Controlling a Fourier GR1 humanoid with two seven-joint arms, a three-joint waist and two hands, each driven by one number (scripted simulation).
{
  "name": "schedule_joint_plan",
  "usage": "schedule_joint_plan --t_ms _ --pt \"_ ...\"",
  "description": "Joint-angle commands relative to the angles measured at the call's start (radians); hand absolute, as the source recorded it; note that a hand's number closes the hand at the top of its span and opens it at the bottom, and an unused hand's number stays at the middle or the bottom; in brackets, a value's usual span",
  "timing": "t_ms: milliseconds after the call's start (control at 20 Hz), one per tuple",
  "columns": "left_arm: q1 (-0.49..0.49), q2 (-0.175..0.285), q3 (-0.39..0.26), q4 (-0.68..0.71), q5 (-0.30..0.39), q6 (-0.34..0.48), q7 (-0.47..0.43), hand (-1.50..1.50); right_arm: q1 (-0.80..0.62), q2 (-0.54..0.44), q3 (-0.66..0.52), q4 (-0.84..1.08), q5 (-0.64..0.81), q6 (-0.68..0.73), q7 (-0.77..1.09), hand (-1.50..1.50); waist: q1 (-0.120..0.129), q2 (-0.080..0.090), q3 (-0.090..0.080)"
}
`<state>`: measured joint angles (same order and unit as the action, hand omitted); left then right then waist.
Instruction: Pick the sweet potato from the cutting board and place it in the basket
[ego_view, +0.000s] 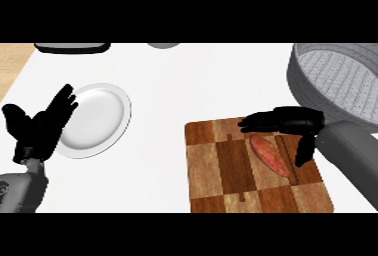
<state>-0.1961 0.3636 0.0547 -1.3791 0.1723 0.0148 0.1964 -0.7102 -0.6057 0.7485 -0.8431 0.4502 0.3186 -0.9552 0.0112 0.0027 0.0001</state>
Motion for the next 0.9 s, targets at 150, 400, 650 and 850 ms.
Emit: schedule_joint_plan --t_ms 150,400,650,850 --pt "0.003 -0.016 0.01 -0.012 -0.02 -0.001 0.021 0.0 0.0 0.05 -0.022 0.072 0.084 0.036 -0.094 -1.5 -0.003 -0.002 0.0" --pt "-0.048 -0.018 0.024 0.013 -0.027 0.0 0.046 0.0 0.021 0.105 -0.017 0.076 0.13 -0.028 -0.093 -1.5 -0.007 -0.001 0.0" --pt "0.006 -0.027 0.036 0.008 -0.028 -0.02 -0.007 0.0 0.103 0.066 0.009 0.068 0.221 -0.181 -0.168 1.5 -0.007 -0.001 0.0" --pt "-0.046 -0.064 0.01 0.029 -0.067 0.013 -0.005 0.0 0.057 0.093 -0.001 0.114 0.239 -0.15 -0.198 1.5 -0.005 0.001 0.0"
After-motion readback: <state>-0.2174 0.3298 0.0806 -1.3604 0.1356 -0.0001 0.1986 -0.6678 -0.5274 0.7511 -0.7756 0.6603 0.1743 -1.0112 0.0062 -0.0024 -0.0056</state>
